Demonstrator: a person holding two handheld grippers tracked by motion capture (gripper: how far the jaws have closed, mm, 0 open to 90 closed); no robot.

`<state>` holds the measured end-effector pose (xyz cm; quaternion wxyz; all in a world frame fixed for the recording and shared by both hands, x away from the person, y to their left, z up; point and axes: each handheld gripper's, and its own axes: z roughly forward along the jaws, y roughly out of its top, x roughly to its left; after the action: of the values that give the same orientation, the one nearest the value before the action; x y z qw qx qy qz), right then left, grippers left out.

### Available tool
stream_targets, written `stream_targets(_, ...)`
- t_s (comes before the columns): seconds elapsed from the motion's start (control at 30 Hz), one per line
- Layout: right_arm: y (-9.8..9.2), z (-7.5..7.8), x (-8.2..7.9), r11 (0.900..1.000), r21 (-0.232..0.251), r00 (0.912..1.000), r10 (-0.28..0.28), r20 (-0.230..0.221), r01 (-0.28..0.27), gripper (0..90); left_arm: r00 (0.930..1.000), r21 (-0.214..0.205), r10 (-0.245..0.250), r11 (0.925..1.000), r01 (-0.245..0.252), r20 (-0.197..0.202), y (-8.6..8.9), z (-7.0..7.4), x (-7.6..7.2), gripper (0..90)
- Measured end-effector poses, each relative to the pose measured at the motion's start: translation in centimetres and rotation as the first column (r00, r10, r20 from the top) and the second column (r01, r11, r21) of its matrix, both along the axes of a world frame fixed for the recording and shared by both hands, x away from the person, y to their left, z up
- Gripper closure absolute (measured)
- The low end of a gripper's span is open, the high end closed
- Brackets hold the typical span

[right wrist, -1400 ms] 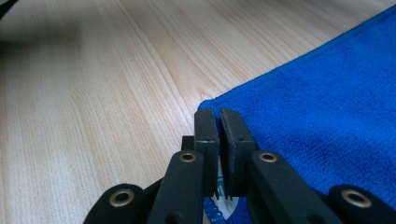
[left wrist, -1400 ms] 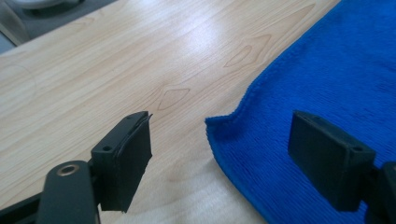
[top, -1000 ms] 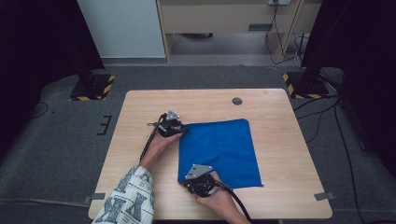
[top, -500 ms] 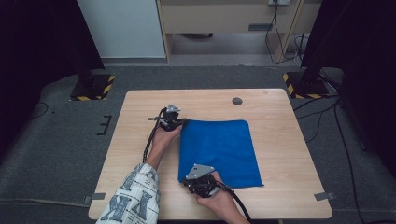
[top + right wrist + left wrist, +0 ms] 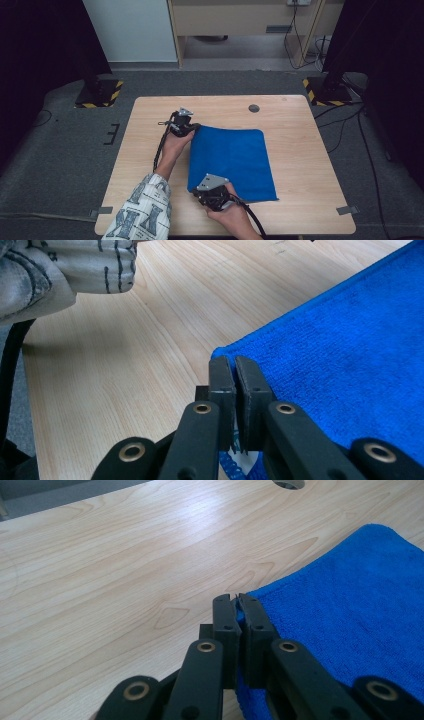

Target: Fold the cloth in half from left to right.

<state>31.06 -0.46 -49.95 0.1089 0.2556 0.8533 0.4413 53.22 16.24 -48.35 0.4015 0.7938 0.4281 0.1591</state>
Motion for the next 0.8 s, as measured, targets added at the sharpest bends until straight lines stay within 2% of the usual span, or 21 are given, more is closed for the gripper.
stream_targets(0.13,0.5,0.2,0.0,1.0,-0.007,0.9999,-0.001,0.011,0.001,87.0,1.0,-0.003,0.007,1.0,-0.007,0.001,0.5,0.2,0.1,86.8)
stream_targets(0.23,0.8,0.5,0.0,1.0,0.001,0.9999,-0.001,0.015,0.001,87.0,0.9999,-0.02,0.01,0.9998,-0.01,-0.007,0.6,0.6,-0.2,86.8)
stream_targets(0.33,1.2,0.7,-0.1,1.0,-0.001,0.9997,-0.001,0.025,0.001,87.0,1.0,0.001,0.001,1.0,-0.001,0.005,0.3,1.2,-0.5,86.8)
stream_targets(0.43,1.6,0.9,-0.1,1.0,-0.004,0.9995,0.003,0.031,-0.002,87.0,0.9999,0.026,0.006,0.9996,-0.005,-0.008,0.6,1.3,-0.3,86.8)
stream_targets(0.8,2.8,1.0,-0.3,1.0,-0.001,0.9995,0.009,0.031,-0.009,87.2,0.9991,0.036,0.041,0.9985,-0.041,-0.006,2.6,2.0,0.1,87.0)
